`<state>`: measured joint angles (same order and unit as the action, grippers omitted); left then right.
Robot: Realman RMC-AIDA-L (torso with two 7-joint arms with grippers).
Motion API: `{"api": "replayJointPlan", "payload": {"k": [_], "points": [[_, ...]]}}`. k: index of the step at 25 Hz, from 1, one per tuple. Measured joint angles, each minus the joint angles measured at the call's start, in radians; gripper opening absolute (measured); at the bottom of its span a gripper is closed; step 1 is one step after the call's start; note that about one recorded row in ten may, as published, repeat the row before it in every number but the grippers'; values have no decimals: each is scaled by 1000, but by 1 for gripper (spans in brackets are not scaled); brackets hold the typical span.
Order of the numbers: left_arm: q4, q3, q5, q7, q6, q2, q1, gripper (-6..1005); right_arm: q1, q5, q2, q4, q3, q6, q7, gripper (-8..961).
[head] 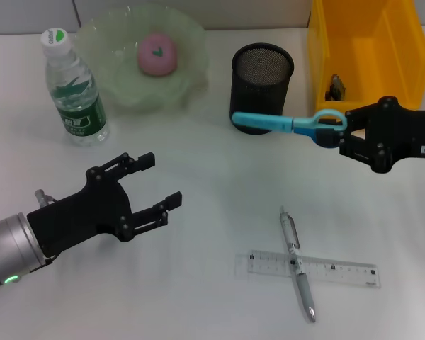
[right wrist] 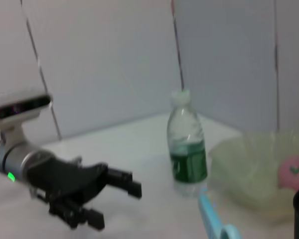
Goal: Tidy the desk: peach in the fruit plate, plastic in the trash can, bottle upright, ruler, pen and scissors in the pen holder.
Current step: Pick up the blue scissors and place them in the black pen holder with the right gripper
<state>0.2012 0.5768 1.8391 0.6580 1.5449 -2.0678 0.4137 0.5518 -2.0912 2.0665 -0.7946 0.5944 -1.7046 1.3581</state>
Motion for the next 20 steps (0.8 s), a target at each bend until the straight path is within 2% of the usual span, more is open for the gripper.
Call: {"api": "replayJointPlan", "payload": {"k": [2,5,20], "points": [[-1,0,0,-1,0,0,0,792,0,-2,-11,-74,66,-3,71,165],[-1,0,0,-1,0,0,0,792,0,-2,-13,-112,80,-8,89,167],[-5,0,-2,-2,3,-3,-1,791,-1,6,-13,-170,57,35,118,174]]}}
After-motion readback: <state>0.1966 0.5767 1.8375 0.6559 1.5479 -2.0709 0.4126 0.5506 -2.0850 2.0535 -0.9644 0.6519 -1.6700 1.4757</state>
